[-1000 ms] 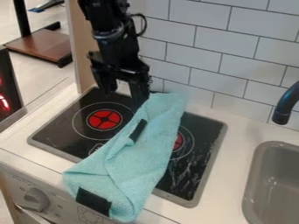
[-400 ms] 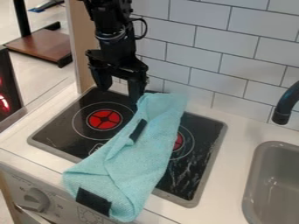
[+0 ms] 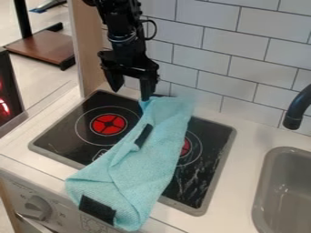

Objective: Fold the cloth from the top and unfold back at it's position

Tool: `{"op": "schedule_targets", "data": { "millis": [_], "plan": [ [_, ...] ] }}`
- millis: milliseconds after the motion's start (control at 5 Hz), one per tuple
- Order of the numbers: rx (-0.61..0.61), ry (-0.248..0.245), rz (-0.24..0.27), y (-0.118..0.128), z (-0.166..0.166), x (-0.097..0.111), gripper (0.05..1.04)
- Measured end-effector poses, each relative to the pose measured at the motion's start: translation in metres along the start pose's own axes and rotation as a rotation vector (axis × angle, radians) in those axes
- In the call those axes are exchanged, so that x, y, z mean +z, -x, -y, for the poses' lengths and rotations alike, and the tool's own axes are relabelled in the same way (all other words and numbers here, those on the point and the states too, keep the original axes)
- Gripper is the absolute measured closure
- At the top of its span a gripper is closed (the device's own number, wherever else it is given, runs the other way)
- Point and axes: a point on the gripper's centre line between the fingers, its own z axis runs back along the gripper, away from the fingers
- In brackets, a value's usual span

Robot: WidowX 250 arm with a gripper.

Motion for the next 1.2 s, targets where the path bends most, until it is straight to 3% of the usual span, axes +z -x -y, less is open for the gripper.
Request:
{"op": "schedule_targets", "data": {
  "millis": [200,400,600,1000,1200],
  "plan": [
    [0.048,0.042,-0.016,-0.009,-0.004,-0.014,0.084],
    [0.101,0.065,-0.001,-0.023,-0.006,-0.021,0.084],
    [0.137,0.079,-0.024,-0.032,-0.009,-0.035,0.084],
    [0.172,0.039,-0.068,-0.031,-0.017,-0.051,0.084],
    [0.163,-0.006,-0.091,-0.028,-0.017,-0.057,0.137]
  ]
}}
